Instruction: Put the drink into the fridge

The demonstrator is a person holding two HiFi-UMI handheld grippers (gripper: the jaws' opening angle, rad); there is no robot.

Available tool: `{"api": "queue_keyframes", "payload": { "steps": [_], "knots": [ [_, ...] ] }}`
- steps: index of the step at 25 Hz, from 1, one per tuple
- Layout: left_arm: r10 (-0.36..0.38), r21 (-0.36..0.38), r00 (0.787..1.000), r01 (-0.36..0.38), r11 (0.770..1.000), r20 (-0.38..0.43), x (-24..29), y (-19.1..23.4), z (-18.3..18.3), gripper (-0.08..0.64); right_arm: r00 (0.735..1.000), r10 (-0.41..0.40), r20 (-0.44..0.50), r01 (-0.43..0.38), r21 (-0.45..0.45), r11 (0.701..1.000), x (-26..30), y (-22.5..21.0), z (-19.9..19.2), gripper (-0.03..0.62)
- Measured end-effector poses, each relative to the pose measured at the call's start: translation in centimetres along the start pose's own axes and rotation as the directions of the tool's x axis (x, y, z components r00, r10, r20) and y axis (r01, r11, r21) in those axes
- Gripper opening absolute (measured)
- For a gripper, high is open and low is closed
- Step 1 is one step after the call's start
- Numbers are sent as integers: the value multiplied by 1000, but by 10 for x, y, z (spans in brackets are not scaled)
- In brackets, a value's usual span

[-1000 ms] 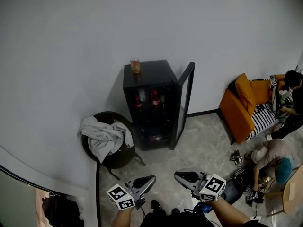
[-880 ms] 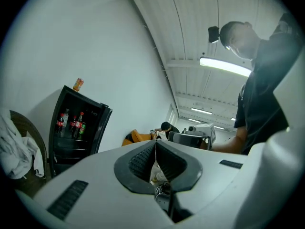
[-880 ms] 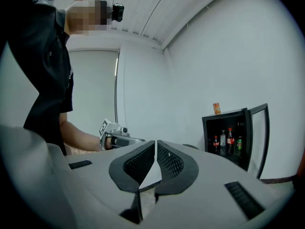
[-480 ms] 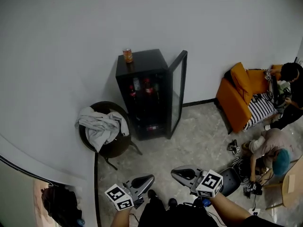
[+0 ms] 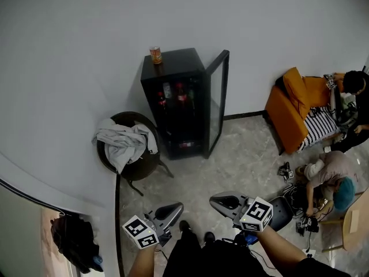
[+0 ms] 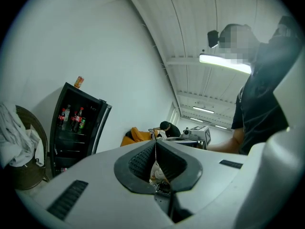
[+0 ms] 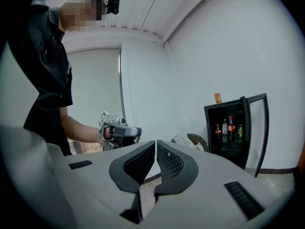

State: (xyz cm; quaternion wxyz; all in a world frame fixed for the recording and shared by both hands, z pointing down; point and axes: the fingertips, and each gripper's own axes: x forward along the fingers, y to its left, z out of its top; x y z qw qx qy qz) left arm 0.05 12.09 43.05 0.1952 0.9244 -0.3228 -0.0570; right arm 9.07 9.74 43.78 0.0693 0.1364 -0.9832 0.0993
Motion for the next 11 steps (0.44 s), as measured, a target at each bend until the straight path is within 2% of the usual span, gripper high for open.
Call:
{"api": "queue_keyframes", "payload": {
  "steps": [6,11],
  "knots": [
    [5,3,1000,-5,1000,-5,2,-4,-2,12,1000,1,27,-2,10,1000,0,-7,3,31],
    [-2,27,1000,2,1000,11,7,-1,4,12,999,1,47,1,-42,999,5,-20,22,31]
  ]
}}
